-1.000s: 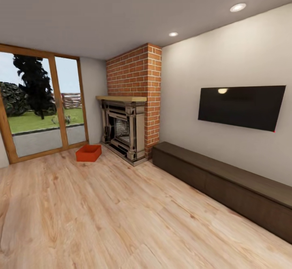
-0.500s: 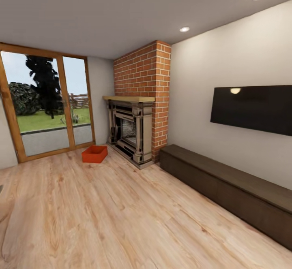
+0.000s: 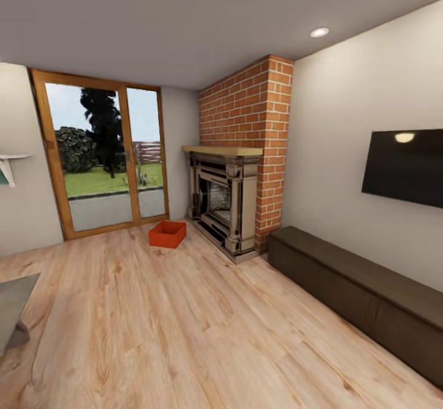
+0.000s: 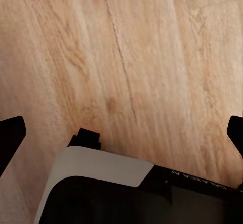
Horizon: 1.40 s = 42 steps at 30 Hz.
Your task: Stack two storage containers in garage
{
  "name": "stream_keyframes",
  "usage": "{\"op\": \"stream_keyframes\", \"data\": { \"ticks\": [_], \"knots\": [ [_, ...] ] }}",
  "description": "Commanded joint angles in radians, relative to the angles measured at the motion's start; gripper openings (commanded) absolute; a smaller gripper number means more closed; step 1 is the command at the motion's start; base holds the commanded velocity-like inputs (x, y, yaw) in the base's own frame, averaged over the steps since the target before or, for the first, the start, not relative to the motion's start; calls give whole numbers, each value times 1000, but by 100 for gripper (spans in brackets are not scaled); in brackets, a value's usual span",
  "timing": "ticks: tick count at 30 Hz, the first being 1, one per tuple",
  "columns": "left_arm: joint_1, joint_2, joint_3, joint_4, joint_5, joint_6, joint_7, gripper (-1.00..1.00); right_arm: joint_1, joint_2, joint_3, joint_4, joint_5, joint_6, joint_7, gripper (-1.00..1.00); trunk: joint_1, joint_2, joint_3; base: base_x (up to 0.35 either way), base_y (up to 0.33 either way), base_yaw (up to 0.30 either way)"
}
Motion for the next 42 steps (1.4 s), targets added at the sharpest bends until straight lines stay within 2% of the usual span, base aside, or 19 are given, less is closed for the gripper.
{"op": "stream_keyframes", "data": {
  "ticks": [1,12,28,42],
  "knots": [
    [-1,0,-2,1,4,-3,2,100,-1,0,8,3,-2,-5,-3,100,1,-1,-1,322,0,266],
    [-1,0,-2,1,4,-3,2,100,-1,-1,8,3,-2,-4,-3,100,1,-1,-3,322,0,266],
    [-1,0,-2,1,5,-3,2,100,-1,-1,9,3,0,-5,-2,100,1,-1,-22,322,0,190],
    [-1,1,-2,2,6,-1,2,100,-1,-1,9,3,1,-5,-2,100,1,-1,-26,324,0,31]
  ]
}}
